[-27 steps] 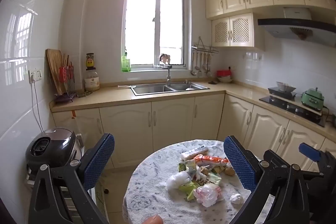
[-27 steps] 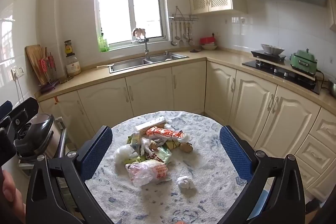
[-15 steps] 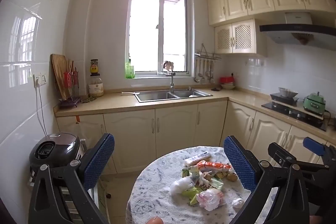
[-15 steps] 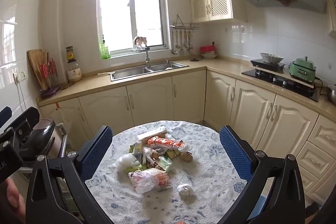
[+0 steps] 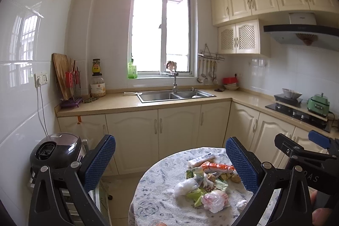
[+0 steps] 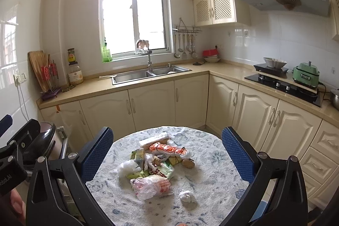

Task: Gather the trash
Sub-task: 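Move both tools toward the trash pile on the table, then grasp the plastic-wrapped bun with the right tool while the left tool grasps the green snack bag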

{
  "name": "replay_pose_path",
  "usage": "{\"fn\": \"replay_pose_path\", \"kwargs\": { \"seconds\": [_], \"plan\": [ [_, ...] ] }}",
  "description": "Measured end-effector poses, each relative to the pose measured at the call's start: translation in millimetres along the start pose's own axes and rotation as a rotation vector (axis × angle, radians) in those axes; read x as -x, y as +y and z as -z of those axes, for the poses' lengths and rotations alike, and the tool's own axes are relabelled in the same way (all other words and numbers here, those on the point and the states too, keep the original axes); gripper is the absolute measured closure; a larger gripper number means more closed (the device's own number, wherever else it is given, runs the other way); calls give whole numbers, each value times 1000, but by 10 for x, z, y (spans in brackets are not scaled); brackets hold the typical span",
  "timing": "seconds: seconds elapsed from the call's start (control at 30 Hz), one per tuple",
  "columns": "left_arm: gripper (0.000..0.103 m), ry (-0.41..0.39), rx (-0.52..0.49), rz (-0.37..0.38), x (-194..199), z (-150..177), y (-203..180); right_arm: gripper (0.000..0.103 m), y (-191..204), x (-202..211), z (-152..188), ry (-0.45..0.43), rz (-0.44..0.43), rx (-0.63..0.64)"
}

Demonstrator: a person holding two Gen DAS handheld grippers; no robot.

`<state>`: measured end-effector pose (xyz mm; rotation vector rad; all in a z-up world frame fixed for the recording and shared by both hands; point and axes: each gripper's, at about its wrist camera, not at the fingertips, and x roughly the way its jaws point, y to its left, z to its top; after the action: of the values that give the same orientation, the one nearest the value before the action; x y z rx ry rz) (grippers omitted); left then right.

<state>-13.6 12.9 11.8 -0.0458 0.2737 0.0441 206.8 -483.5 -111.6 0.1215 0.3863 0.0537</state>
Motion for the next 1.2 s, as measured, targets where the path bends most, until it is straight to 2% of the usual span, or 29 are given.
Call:
{"fn": "replay_pose_path", "kwargs": {
  "seconds": [0.3, 0.5, 0.67, 0.87, 1.2],
  "plan": [
    [1, 49, 13, 10, -399, 45, 42, 0, 75, -274, 2, 41, -21, 26],
    [1, 154, 11, 20, -883, 179, 57, 0, 47, -633, 137, 118, -21, 23],
    [1, 247, 15, 12, -1336, 297, 96, 0, 40, -992, 328, 203, -23, 27],
    [1, 337, -4, -4, -1791, 513, 97, 0, 4, -1479, 728, 353, -41, 16],
    [1, 431, -22, -12, -2381, 912, 87, 0, 116, -2030, 1335, 557, -115, 18]
  ]
}}
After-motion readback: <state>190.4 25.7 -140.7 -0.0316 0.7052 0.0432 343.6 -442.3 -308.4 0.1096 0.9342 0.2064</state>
